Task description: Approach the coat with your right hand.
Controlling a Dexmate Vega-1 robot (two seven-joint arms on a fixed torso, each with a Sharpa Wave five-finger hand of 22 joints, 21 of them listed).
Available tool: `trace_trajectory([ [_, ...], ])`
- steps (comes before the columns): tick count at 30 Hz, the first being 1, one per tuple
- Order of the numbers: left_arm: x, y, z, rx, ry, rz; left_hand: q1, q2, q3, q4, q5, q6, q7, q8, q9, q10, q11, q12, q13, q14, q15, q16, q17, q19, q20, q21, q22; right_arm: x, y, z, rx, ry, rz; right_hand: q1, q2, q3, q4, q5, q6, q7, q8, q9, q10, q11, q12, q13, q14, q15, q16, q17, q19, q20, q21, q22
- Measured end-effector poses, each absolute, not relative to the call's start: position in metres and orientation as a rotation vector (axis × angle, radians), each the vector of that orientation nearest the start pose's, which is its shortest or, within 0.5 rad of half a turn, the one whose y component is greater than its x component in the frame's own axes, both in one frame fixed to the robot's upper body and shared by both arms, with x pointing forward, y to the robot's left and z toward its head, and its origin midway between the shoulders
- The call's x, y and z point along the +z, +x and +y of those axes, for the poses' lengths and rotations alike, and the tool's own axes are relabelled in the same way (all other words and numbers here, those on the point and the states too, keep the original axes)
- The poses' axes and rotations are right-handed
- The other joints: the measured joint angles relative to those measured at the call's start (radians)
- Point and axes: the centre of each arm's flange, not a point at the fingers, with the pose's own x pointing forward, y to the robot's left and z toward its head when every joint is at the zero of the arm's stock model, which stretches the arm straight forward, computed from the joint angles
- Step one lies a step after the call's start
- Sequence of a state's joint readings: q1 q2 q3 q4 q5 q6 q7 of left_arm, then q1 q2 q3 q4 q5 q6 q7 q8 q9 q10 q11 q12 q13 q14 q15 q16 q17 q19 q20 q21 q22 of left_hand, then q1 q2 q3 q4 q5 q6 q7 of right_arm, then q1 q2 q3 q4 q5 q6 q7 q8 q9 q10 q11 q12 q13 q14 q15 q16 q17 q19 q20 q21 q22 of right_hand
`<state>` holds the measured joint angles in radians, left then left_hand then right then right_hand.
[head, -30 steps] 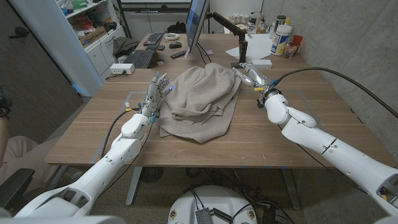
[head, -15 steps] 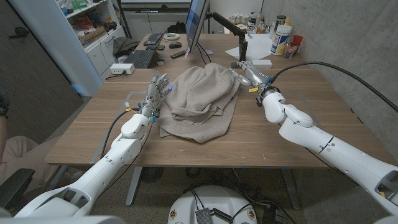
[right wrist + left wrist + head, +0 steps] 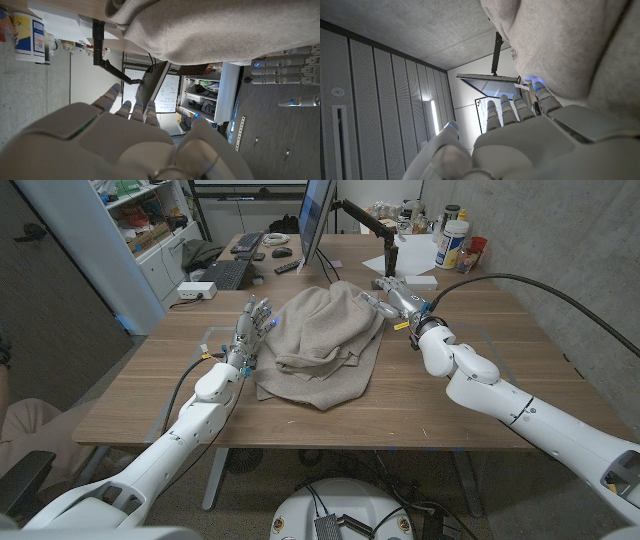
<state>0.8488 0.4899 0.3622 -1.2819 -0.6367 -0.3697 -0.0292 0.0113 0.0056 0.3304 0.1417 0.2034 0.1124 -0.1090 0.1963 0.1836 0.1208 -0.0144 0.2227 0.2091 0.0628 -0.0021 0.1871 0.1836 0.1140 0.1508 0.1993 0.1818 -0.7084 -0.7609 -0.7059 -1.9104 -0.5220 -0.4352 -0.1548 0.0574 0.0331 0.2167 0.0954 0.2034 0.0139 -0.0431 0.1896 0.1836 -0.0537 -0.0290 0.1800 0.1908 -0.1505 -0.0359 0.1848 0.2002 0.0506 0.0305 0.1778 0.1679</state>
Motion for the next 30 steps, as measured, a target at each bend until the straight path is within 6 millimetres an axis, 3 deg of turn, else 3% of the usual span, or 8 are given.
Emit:
trace_trajectory([
  [4,-0.027,0.647,0.29,-0.195,-0.055,-0.656,0.0,0.0,-0.003,-0.003,0.0,0.004,0.004,0.0,0.0,0.004,0.004,0.0,0.0,-0.022,-0.003,0.0,0.0,-0.006,-0.034,-0.004,-0.004,0.059,0.575,-0.175,-0.174,-1.345,-0.723,0.0,0.0,0.0,0.0,0.0,-0.005,-0.005,0.0,0.0,-0.005,-0.005,0.0,0.0,0.0,0.0,0.0,0.0,0.0,0.0,0.0,0.0],
  [7,-0.027,0.647,0.29,-0.195,-0.055,-0.656,0.0,0.0,-0.004,-0.001,0.0,0.004,0.004,0.0,0.0,0.004,0.004,0.0,0.0,-0.025,0.0,-0.006,0.0,-0.015,-0.042,-0.004,-0.005,0.059,0.575,-0.174,-0.174,-1.358,-0.726,0.0,0.0,0.0,0.0,0.0,-0.011,-0.011,-0.003,0.0,-0.011,-0.011,0.0,0.0,-0.009,0.002,0.0,0.0,0.0,0.0,0.0,0.0],
  [20,-0.027,0.648,0.29,-0.193,-0.055,-0.659,0.005,0.005,-0.007,0.002,0.0,0.004,0.004,0.0,0.0,0.004,0.004,0.0,0.0,-0.031,-0.005,-0.007,-0.002,-0.014,-0.042,-0.004,-0.005,0.06,0.574,-0.167,-0.185,-1.416,-0.757,0.0,0.0,-0.004,-0.004,0.0,-0.014,-0.014,-0.005,0.0,-0.012,-0.012,0.006,0.0,-0.011,0.0,0.004,0.0,0.0,0.0,0.004,0.0],
  [30,-0.026,0.647,0.29,-0.189,-0.056,-0.665,0.005,0.005,-0.011,-0.002,0.0,0.009,0.009,0.0,0.0,0.004,0.004,0.0,0.0,-0.031,-0.005,-0.007,-0.002,-0.02,-0.047,-0.004,-0.005,0.061,0.573,-0.163,-0.19,-1.444,-0.781,0.0,0.0,-0.004,-0.004,0.0,-0.006,-0.006,-0.001,0.0,0.003,0.003,0.007,0.0,0.005,0.0,0.009,0.0,0.01,-0.01,0.004,0.0],
])
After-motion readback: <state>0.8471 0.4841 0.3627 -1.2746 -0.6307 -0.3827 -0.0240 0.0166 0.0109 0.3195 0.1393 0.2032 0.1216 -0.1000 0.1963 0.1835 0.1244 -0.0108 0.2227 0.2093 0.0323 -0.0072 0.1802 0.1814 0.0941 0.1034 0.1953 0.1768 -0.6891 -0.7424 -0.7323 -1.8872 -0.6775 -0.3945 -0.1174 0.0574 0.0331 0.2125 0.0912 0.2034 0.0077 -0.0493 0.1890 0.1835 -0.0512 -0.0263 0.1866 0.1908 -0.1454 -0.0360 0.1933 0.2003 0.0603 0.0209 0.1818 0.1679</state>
